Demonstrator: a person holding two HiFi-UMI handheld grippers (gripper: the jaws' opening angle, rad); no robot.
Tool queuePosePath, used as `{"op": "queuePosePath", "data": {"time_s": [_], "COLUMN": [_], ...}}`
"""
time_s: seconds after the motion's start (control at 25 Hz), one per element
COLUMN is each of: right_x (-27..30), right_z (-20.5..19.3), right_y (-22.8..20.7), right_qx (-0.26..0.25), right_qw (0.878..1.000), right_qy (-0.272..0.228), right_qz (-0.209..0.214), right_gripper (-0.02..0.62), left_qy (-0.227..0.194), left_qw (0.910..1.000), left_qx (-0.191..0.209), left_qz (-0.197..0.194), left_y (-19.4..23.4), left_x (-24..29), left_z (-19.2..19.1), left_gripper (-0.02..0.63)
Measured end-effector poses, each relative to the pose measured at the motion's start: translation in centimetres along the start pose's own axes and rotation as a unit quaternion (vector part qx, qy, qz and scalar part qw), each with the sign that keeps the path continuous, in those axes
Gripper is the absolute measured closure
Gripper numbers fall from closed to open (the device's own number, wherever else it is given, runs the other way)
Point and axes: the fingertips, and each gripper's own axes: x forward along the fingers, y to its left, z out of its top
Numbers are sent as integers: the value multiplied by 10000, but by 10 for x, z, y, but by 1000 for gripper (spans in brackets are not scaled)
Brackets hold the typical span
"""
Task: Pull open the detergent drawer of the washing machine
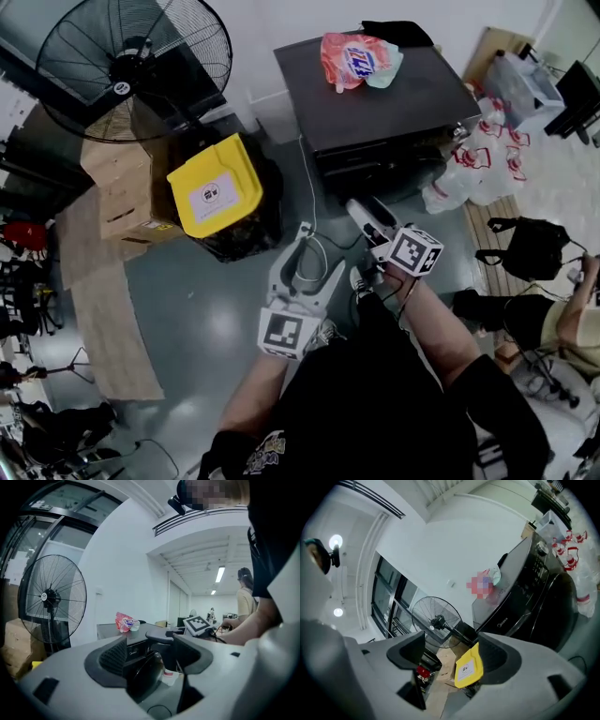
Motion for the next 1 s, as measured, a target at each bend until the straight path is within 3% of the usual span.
{"op": "queuePosePath", "data": {"time_s": [0.16,0.4,0.56,0.76,0.92,1.0], "right_x": [18,45,63,76,95,98], "right_z": [6,16,21,15,18,13], "right_y": [-31,-71,-99,-145,-168,-181], "right_qx": [293,759,1021,1840,1799,2003], "right_qw": [9995,9970,9947,9812,9826,9775], "right_qy": [86,128,100,53,-31,10], "right_qz": [19,51,22,-584,-466,-666], "right_gripper": [217,196,180,140,124,120], "left_qy": [-66,322,271,413,516,568], "left_qw": [9998,9994,9996,9990,9984,9980], "left_qx": [158,-61,-22,-134,-180,-214], "left_qz": [71,73,94,121,160,185], "left_y": [6,8,16,27,35,37], "left_x": [29,71,95,116,127,132], "left_z": [-11,-9,-16,-20,-28,-32], "left_gripper": [322,322,322,322,322,322]}}
